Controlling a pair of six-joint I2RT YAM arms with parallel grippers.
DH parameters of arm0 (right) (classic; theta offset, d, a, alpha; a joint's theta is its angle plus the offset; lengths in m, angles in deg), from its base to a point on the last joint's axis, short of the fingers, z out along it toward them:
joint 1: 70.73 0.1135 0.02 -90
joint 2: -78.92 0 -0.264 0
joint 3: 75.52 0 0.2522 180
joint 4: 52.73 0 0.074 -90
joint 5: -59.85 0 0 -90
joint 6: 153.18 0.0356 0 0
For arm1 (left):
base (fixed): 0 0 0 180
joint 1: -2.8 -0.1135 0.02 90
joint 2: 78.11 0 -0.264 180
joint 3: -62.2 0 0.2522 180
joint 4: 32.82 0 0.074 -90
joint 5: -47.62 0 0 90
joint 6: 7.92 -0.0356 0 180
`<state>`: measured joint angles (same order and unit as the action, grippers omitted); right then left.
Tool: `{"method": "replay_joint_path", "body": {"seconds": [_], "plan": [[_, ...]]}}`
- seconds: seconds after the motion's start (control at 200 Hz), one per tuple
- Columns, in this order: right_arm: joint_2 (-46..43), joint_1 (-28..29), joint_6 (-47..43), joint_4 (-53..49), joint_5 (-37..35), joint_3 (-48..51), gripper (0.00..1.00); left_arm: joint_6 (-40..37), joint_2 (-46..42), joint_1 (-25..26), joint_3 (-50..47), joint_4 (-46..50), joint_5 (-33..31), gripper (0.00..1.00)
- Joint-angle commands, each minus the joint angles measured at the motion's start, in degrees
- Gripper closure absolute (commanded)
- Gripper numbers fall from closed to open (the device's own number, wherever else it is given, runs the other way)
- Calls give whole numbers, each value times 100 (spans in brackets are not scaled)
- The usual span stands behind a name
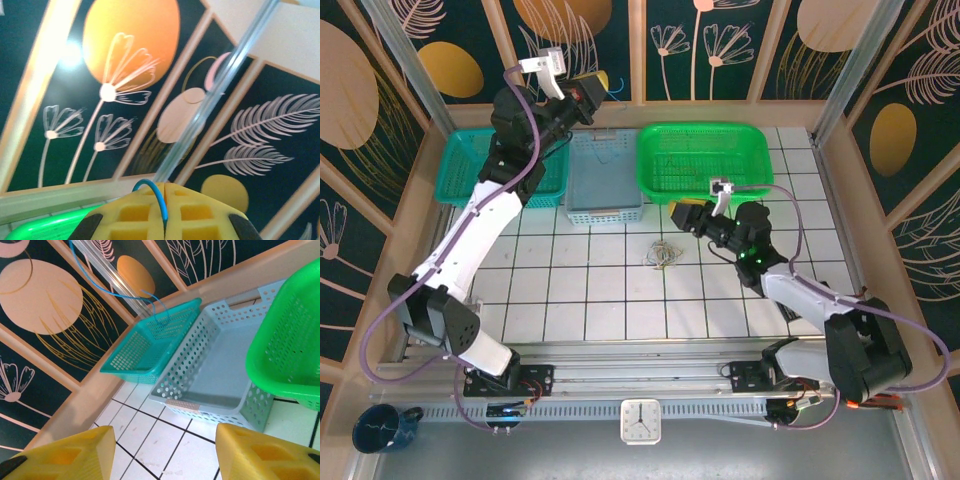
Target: Untangle the cables
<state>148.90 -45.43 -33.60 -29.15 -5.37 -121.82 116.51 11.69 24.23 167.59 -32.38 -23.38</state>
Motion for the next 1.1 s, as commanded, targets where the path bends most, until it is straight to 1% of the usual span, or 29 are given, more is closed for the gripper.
{"method": "replay_joint_path", "body": {"seconds": [0.0, 0.13, 0.295, 0.525, 0.611, 0.681, 0.751, 0.796, 0.801, 0.816, 0.841, 0.876, 0.896, 0.916, 0.961, 0.986, 1.071, 1.096], "plan": [[-332, 16, -250, -561, -250, -167, 45, -170, 190, -216, 55, -95, -46, 100], [-633, -20, -353, -927, -371, -139, 44, -204, 369, -371, -105, -287, -37, 100], [-944, -59, -408, -1250, -511, -87, 42, -340, 576, -437, -452, -514, -91, 100], [-966, -62, -649, -2149, -1073, -322, 39, -563, 881, -449, -1205, -824, -226, 100], [-1001, -65, -668, -2336, -1377, -346, 33, -671, 1110, -450, -1543, -947, -329, 100], [-1022, -72, -698, -2475, -1631, -365, 24, -768, 1245, -453, -1755, -973, -403, 100], [-1015, -73, -770, -2659, -1884, -417, 18, -848, 1357, -450, -1951, -1009, -475, 100], [-1029, -77, -805, -2783, -2054, -455, 16, -874, 1427, -456, -2039, -1037, -508, 100], [-1025, -77, -805, -2788, -2077, -460, 15, -875, 1431, -456, -2046, -1035, -510, 100], [-1032, -78, -799, -2827, -2145, -470, 6, -881, 1453, -454, -2061, -1026, -524, 98], [-1046, -77, -796, -2873, -2259, -477, 2, -907, 1477, -453, -2062, -982, -551, 96], [-1077, -75, -746, -2915, -2427, -482, 1, -924, 1513, -453, -2062, -935, -608, 91], [-1102, -74, -708, -2937, -2518, -482, 1, -930, 1522, -460, -2066, -908, -639, 87], [-1123, -75, -660, -2958, -2594, -482, 1, -930, 1522, -459, -2056, -891, -654, 80], [-1175, -80, -508, -3017, -2885, -480, 1, -926, 1523, -461, -2047, -859, -680, 61], [-1200, -93, -416, -3061, -3007, -488, 1, -929, 1511, -473, -2039, -848, -702, 52], [-1256, -108, -240, -3160, -3192, -491, 1, -918, 1444, -469, -1967, -765, -790, 33], [-1263, -113, -190, -3183, -3234, -493, 1, -915, 1420, -468, -1933, -732, -812, 26]]}}
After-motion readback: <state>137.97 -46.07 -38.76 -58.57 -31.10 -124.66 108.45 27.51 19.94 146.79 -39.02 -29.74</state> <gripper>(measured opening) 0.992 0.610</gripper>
